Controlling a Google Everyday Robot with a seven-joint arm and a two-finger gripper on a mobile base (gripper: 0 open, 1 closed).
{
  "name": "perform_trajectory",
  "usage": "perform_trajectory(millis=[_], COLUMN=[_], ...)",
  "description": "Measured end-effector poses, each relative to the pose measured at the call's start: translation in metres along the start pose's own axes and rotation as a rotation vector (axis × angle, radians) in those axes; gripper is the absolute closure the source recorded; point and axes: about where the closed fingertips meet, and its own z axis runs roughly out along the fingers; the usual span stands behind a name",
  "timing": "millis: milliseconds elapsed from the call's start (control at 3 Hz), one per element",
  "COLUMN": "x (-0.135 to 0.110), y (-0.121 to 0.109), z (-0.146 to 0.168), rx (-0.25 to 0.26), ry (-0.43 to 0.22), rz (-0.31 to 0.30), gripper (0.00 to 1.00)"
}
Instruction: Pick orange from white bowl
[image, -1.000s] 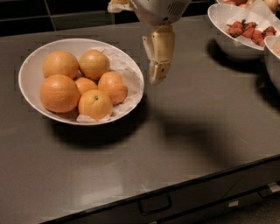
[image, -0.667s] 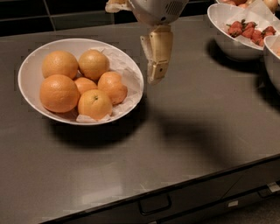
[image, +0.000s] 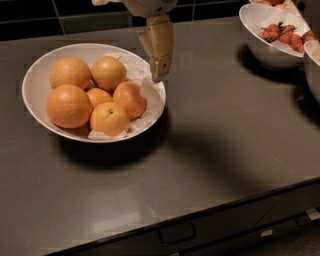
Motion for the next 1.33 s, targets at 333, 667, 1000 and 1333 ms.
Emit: perform_trajectory(millis=[333,667,1000,1333], x=[-0.017,-0.038,-0.043,-0.056], y=[-0.033,-0.054,-0.056,-0.056], z=[0.021,0.04,0.042,0.045], rx=[-0.016,0.008,0.017,0.028], ry=[-0.024,-0.077,-0.076,-0.079], rz=[-0.118,-0.188,-0.194,-0.215], gripper=[0.0,0.0,0.0,0.0])
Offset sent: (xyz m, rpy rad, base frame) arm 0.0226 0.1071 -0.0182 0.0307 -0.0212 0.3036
